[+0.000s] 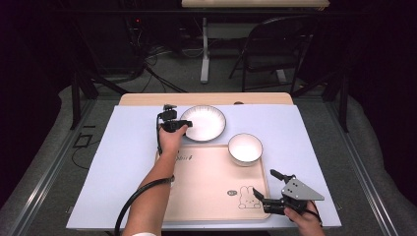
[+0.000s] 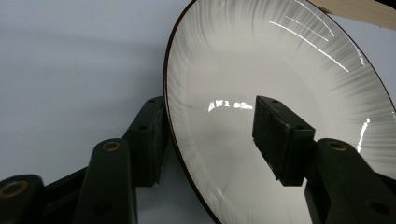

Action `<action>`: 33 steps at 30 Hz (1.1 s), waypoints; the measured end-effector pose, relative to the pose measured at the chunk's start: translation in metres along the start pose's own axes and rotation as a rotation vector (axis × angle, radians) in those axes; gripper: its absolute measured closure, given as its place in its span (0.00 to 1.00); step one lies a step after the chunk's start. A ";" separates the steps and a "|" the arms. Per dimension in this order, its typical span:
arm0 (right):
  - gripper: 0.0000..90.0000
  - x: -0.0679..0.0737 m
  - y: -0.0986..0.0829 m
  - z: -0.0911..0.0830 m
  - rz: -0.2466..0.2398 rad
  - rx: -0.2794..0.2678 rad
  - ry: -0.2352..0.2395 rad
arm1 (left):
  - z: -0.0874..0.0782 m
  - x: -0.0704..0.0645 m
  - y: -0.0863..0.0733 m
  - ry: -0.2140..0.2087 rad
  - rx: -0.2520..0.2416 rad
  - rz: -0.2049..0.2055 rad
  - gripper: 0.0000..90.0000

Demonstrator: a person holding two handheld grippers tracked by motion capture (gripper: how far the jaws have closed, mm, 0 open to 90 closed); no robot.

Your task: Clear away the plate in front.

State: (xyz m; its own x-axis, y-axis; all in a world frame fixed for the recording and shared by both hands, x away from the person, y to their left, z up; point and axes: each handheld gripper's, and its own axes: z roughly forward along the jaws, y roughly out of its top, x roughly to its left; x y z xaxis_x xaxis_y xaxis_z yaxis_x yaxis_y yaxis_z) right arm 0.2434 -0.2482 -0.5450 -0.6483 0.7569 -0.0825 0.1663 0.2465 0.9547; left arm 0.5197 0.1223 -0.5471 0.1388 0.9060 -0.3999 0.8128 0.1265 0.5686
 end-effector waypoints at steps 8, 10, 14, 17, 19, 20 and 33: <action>0.15 0.000 0.000 0.000 0.002 -0.002 -0.001 | 0.004 0.003 0.003 0.009 0.020 -0.029 0.61; 0.15 0.000 0.000 -0.001 0.005 -0.003 0.000 | 0.005 0.003 0.003 0.017 0.026 -0.032 0.63; 0.15 0.000 0.000 0.000 0.008 -0.002 0.000 | 0.005 0.003 0.005 0.030 0.028 -0.049 0.68; 0.15 -0.001 0.000 0.000 0.008 -0.002 -0.001 | 0.005 0.004 0.005 0.049 0.029 -0.059 0.75; 0.15 -0.001 0.000 -0.001 0.008 -0.003 -0.001 | 0.005 0.003 0.005 0.052 0.027 -0.067 0.76; 0.15 -0.001 0.000 -0.001 0.008 -0.003 -0.001 | 0.005 0.003 0.005 0.053 0.027 -0.069 0.76; 0.15 -0.001 0.000 -0.001 0.011 -0.004 0.001 | -0.004 -0.001 0.009 0.062 0.019 -0.085 0.84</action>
State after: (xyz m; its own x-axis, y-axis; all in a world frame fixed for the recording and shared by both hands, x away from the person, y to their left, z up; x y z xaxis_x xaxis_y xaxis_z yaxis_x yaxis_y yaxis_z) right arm 0.2433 -0.2497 -0.5446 -0.6473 0.7589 -0.0718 0.1702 0.2357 0.9568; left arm 0.5248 0.1243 -0.5388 0.0341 0.9157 -0.4003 0.8311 0.1965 0.5203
